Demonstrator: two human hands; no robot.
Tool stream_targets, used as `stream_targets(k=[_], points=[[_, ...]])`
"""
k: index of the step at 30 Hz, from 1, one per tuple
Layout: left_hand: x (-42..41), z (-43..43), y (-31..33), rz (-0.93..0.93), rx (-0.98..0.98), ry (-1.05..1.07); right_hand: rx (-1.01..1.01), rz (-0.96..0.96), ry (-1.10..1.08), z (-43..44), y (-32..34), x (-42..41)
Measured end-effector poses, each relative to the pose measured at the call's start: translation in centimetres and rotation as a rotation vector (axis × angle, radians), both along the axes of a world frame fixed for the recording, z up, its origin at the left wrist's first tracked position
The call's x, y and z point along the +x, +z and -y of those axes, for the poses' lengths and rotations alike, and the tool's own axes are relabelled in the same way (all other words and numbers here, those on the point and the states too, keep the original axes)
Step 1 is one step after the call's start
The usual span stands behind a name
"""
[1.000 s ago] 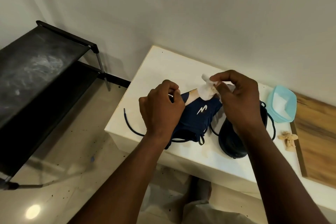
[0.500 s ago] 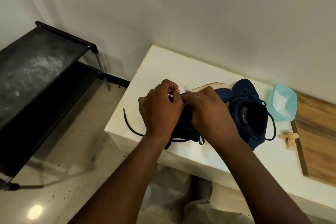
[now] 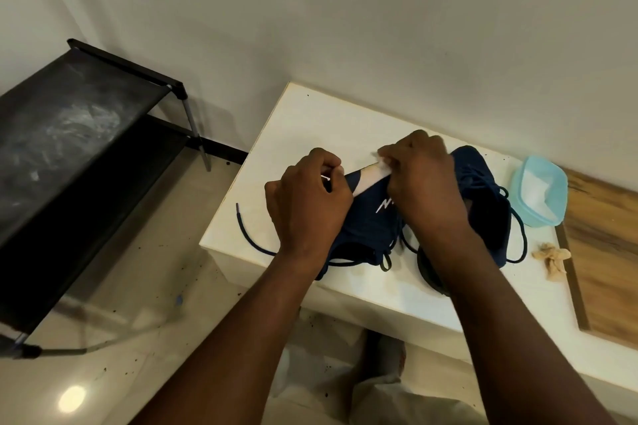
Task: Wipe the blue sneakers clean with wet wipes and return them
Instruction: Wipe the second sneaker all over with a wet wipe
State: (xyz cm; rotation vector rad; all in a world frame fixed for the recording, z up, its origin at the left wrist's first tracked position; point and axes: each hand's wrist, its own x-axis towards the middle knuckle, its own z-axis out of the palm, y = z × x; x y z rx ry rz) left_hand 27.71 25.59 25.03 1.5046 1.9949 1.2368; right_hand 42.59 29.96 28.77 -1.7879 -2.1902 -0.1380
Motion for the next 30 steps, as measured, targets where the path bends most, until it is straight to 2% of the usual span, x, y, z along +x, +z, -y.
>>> stream_targets(k=[2, 4, 6, 10, 15, 20, 24, 28, 30], points=[[0.0, 0.0, -0.1, -0.006, 0.002, 0.009, -0.016, 0.005, -0.013, 0.3, -0.1, -1.0], [0.0, 0.0, -0.2, 0.000, 0.004, 0.016, -0.072, 0.030, 0.134, 1.3, -0.8, -3.0], [0.0, 0.1, -0.2, 0.006, 0.005, 0.017, -0.115, 0.011, 0.189, 1.2, -0.8, -3.3], [0.1, 0.0, -0.1, -0.003, 0.007, 0.012, -0.065, -0.304, -0.032, -0.3, 0.4, -0.5], [0.0, 0.0, -0.3, -0.002, 0.005, 0.018, -0.199, -0.414, 0.138, 3.4, 0.6, -4.1], [0.0, 0.0, -0.1, -0.013, 0.014, 0.020, -0.110, -0.542, -0.047, 1.4, 1.6, -1.2], [0.1, 0.1, -0.2, 0.006, 0.006, 0.019, -0.203, -0.482, 0.098, 3.6, 0.6, -3.9], [0.1, 0.1, -0.1, -0.002, 0.021, 0.014, -0.151, -0.564, -0.005, 1.4, 1.7, -1.2], [0.0, 0.1, -0.1, -0.009, 0.015, 0.018, -0.133, -0.508, -0.048, 1.6, 1.5, -1.3]])
